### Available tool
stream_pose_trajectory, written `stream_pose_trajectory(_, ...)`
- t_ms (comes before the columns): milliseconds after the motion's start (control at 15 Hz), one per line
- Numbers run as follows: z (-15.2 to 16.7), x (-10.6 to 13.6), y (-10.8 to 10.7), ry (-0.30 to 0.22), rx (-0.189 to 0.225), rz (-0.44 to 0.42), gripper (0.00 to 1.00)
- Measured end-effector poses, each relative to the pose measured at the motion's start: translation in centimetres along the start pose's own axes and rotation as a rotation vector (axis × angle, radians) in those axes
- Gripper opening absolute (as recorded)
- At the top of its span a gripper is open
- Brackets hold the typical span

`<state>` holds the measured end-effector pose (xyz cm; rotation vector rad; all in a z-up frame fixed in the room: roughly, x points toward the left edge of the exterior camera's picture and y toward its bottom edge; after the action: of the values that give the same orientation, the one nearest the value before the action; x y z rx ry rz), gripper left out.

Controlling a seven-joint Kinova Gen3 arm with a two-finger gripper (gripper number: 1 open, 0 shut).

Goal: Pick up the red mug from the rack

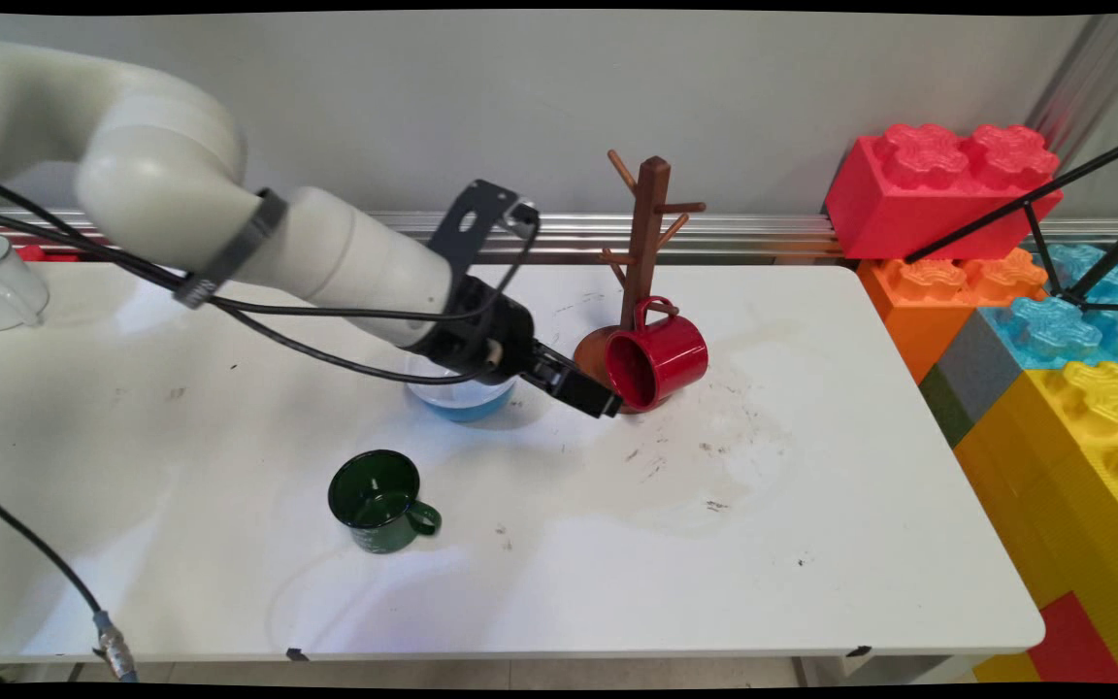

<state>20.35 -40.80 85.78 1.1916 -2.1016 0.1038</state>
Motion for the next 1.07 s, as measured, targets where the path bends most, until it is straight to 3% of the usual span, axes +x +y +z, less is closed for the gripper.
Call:
stream_pose_trajectory(467, 3.8, 1.2, 0.5, 0.023, -0.015, -0.011, 1.00)
stream_pose_trajectory(1067, 7.9, 1.3, -0.4, 0.042, -0.027, -0.018, 1.00)
